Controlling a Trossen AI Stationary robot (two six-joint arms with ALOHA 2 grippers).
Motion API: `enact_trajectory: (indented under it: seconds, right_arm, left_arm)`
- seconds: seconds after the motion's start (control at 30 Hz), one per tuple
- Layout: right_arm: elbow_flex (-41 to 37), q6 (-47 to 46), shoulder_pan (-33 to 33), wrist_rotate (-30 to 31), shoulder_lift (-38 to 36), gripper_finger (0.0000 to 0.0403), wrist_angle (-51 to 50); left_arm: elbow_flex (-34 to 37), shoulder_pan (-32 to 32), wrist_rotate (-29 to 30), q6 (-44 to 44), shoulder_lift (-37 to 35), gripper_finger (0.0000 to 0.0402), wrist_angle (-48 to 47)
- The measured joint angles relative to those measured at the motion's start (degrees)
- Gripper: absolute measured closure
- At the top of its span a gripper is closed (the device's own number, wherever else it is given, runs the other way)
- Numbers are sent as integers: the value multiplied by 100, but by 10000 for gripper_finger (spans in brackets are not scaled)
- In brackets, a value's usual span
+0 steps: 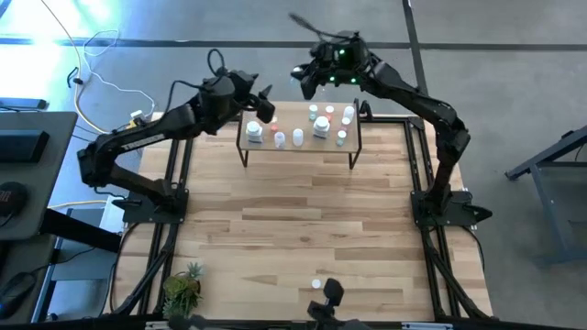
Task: Pick and place medicine bottles onto shelf by color
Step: Put the blue pill bottle on the shelf
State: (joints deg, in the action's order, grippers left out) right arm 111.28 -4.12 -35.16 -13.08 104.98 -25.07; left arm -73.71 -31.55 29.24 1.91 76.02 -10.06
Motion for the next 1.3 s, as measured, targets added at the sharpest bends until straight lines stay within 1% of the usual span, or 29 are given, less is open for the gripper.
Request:
enact_trajectory:
  seconds: [0.1,0.2,0.3,0.47,0.7,1.0,1.3]
  right_arm:
    - [-2,260,124,0,148,304,-141]
    - [-2,310,216,3,293,304,-258]
    - [-2,310,279,4,462,304,-311]
    - [-2,317,355,66,699,304,-298]
    - [-2,424,408,111,966,304,-356]
    - [-2,764,464,672,1139,304,-758]
    - [-4,760,505,840,1257,304,-822]
  left_arm:
    - [0,0,19,-162,-252,170,-406]
    - [0,0,19,-323,-468,170,-697]
    - [0,4,9,-503,-634,170,-870]
    - [0,13,11,-535,-817,170,-918]
    - [0,13,11,-535,-851,170,-958]
    - [0,13,11,-522,-847,170,-993]
    - [0,13,11,-533,-847,170,-990]
